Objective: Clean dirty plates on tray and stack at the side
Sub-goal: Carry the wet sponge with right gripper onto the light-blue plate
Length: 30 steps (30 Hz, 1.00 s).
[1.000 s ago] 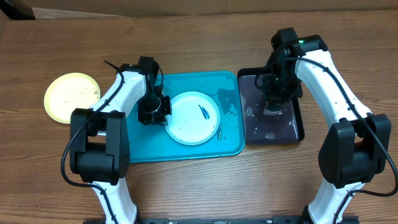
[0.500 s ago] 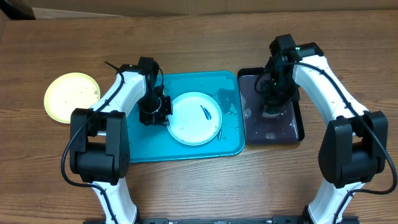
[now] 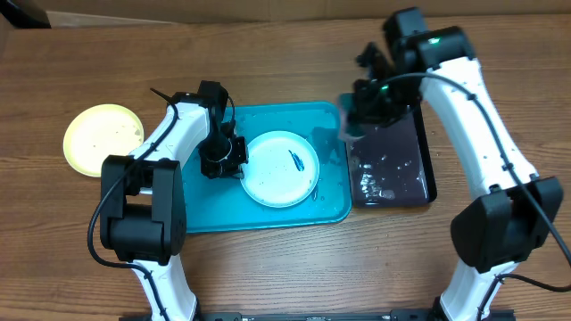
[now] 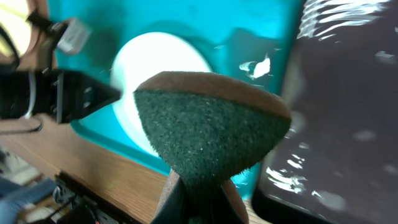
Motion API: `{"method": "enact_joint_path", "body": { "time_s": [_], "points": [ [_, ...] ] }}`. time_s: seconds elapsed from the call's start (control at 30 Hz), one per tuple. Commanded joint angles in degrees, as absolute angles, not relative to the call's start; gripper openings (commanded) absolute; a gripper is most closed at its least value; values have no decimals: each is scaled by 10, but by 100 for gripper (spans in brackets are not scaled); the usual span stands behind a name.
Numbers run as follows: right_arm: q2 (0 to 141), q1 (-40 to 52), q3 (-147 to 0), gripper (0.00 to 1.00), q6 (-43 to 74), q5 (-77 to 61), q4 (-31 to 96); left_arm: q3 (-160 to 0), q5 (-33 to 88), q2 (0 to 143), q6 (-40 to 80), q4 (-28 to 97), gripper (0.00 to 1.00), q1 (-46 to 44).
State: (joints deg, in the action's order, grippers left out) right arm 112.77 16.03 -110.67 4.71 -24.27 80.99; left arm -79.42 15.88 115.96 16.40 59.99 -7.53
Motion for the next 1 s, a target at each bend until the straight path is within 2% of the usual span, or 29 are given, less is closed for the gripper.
{"method": "enact_joint_path", "body": {
  "time_s": [0.0,0.23,0.4,0.97],
  "points": [
    [1115,234,-1112,4,45,-223,791,-790,166,1160,174,598,4,-80],
    [1119,342,-1076,4,93,-30,735,-790,166,1160,174,598,4,-80],
    [1135,391,-1035,4,104,40,688,-790,166,1160,174,599,4,-80],
    [1219,409,-1019,4,123,128,641,-790,166,1160,174,599,4,-80]
  ]
}}
